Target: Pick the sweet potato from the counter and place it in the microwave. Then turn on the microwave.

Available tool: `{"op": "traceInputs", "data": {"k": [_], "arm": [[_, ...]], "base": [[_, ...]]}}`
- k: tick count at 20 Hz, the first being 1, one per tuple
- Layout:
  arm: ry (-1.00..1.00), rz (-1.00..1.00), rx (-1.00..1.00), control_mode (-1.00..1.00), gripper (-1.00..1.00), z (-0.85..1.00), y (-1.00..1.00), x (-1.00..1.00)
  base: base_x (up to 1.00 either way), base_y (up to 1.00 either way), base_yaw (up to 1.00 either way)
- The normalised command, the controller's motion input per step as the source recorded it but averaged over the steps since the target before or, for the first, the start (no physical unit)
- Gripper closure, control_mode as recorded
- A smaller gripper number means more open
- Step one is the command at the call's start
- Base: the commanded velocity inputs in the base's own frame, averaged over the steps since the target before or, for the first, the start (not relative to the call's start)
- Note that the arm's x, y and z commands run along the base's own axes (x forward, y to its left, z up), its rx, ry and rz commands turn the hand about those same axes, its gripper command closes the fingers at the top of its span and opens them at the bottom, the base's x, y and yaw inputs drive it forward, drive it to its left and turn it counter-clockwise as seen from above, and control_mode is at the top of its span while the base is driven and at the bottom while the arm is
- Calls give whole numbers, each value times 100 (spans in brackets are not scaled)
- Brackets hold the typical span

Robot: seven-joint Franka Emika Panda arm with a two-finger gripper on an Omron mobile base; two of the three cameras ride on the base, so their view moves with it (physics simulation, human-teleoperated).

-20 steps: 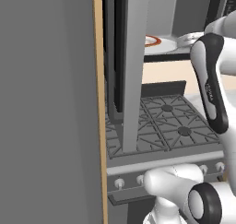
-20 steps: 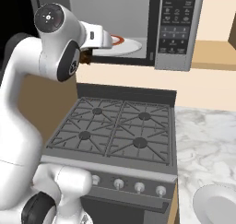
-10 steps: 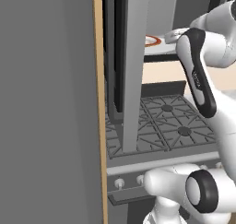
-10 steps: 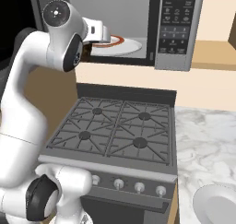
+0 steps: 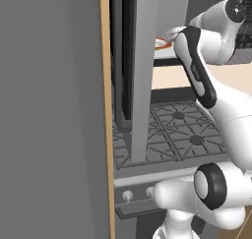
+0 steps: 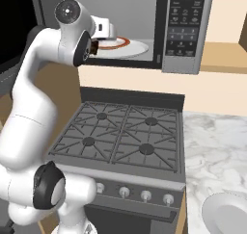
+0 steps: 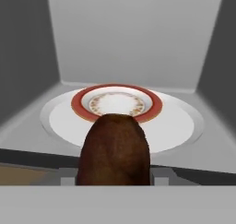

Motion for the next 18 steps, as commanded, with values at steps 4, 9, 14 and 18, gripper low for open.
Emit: {"op": "traceInputs", "data": {"k": [4,9,14,18], "arm": [[1,0,0,-100,100,1,3,50],[2,0,0,-100,100,0,0,47],[0,0,0,-100,100,0,0,47],[0,0,0,-100,100,0,1,44]], "base": [[0,0,0],[0,0,0],[0,0,0],[0,0,0]]}}
